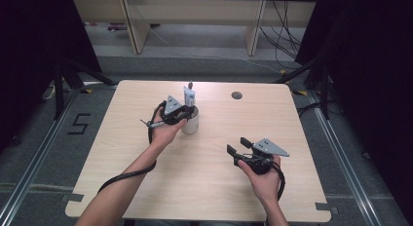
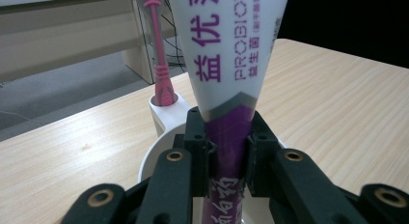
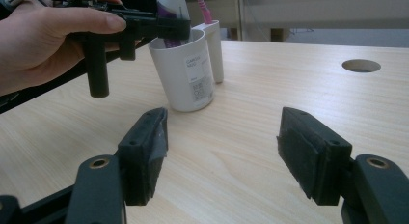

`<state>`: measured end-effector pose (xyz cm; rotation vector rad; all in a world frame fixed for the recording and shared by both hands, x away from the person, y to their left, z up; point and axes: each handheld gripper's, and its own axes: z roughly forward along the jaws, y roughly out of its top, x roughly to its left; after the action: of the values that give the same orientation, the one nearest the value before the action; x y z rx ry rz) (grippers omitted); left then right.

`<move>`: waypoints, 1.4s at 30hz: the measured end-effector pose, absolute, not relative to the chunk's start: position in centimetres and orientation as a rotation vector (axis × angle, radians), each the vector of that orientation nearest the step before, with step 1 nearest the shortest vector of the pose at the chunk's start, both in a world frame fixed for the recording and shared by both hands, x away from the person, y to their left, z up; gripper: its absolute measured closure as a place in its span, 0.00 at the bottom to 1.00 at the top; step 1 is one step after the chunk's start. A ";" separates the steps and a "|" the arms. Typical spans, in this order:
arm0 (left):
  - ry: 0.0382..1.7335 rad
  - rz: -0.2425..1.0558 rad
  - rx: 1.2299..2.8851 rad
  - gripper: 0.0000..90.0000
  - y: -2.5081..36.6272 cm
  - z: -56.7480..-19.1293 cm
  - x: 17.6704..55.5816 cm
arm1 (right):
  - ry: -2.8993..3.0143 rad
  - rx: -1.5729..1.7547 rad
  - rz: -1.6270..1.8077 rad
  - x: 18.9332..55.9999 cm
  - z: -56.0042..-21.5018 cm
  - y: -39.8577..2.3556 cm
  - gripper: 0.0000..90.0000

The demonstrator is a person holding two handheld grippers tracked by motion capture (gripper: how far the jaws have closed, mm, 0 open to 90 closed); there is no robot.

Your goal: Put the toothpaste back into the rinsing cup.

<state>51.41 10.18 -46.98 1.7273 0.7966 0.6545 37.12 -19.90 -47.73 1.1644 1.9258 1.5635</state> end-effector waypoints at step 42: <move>0.804 0.659 1.777 0.74 10.6 -47.1 51.6 | 1.943 1.168 1.566 37.2 -47.9 -19.7 0.39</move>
<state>51.62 10.56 -47.08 1.7768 0.8038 0.6593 37.17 -19.66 -47.92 1.1681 1.9434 1.5661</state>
